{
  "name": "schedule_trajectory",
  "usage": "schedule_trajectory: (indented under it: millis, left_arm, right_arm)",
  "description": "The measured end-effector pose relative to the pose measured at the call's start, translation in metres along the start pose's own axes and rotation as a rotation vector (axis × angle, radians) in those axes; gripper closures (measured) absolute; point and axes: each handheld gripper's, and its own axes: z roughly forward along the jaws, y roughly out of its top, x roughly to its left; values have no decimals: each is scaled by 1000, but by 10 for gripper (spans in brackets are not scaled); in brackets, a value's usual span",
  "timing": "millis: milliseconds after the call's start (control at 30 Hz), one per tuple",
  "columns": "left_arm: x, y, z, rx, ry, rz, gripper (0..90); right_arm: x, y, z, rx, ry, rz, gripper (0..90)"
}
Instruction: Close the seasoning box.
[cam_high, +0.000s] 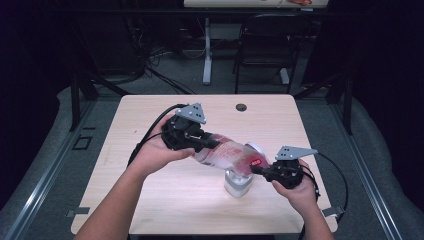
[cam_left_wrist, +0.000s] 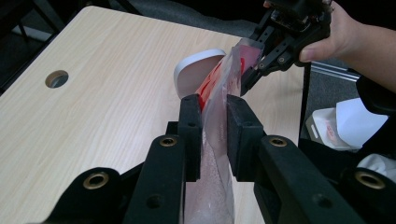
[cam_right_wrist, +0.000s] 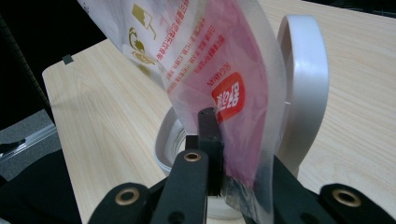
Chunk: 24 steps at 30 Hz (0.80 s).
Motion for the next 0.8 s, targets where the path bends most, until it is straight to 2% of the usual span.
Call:
schedule_trajectory:
  millis: [800]
  left_arm:
    - [-2, 5, 0, -5, -3, 14, 775]
  right_arm:
    - [0, 0, 1, 7, 2, -1, 899]
